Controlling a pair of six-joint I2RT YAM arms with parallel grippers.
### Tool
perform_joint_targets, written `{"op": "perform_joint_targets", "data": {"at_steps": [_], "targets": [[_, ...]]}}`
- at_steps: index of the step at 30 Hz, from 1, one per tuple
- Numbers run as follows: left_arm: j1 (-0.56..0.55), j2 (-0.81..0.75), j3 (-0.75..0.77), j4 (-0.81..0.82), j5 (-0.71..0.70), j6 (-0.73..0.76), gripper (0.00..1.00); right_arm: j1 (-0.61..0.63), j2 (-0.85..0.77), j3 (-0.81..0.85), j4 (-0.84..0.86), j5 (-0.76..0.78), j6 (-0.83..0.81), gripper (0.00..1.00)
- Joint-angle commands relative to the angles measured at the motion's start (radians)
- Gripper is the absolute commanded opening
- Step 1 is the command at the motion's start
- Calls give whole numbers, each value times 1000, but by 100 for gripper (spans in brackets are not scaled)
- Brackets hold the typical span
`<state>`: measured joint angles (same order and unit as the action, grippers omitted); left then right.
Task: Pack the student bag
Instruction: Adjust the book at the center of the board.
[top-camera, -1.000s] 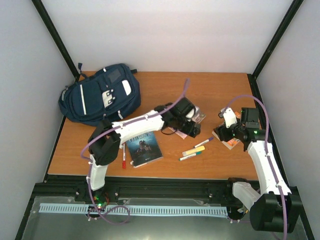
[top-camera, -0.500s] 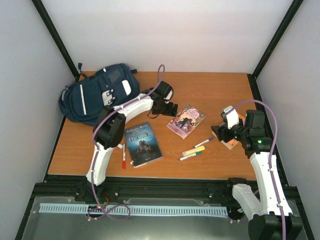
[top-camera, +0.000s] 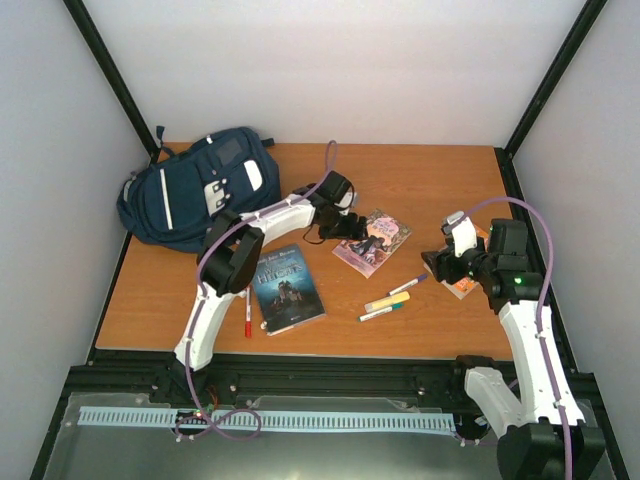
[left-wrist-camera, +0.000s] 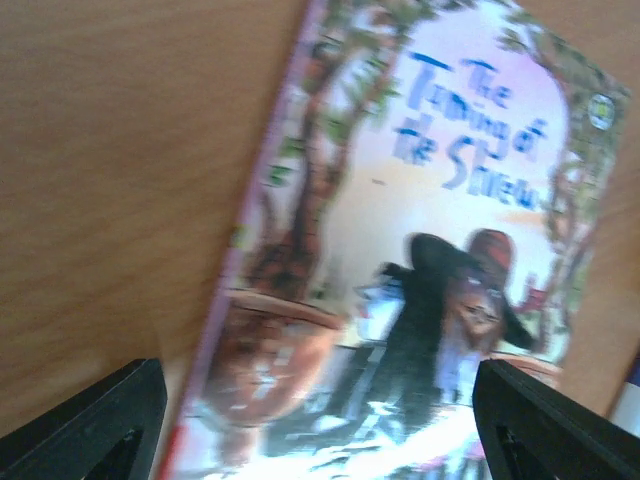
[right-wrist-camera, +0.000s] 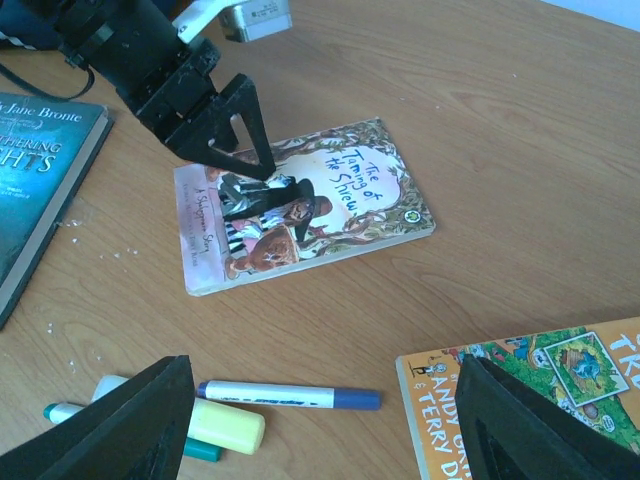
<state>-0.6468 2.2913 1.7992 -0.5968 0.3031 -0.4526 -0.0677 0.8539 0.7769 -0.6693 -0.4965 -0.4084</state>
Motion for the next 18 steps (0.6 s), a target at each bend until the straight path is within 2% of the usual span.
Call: {"op": "perform_joint_targets", "data": {"at_steps": [1, 6, 12, 18], "targets": [[-78, 5, -40, 54, 118, -48, 86, -5, 9, -10, 20, -2, 10, 74], [-154, 3, -46, 81, 127, -81, 84, -6, 8, -11, 21, 0, 9, 74], [-182, -45, -75, 74, 138, -91, 83, -6, 4, -11, 19, 0, 7, 74], [-179, -191, -154, -15, -28, -63, 84, -6, 2, -11, 18, -5, 3, 74]]}}
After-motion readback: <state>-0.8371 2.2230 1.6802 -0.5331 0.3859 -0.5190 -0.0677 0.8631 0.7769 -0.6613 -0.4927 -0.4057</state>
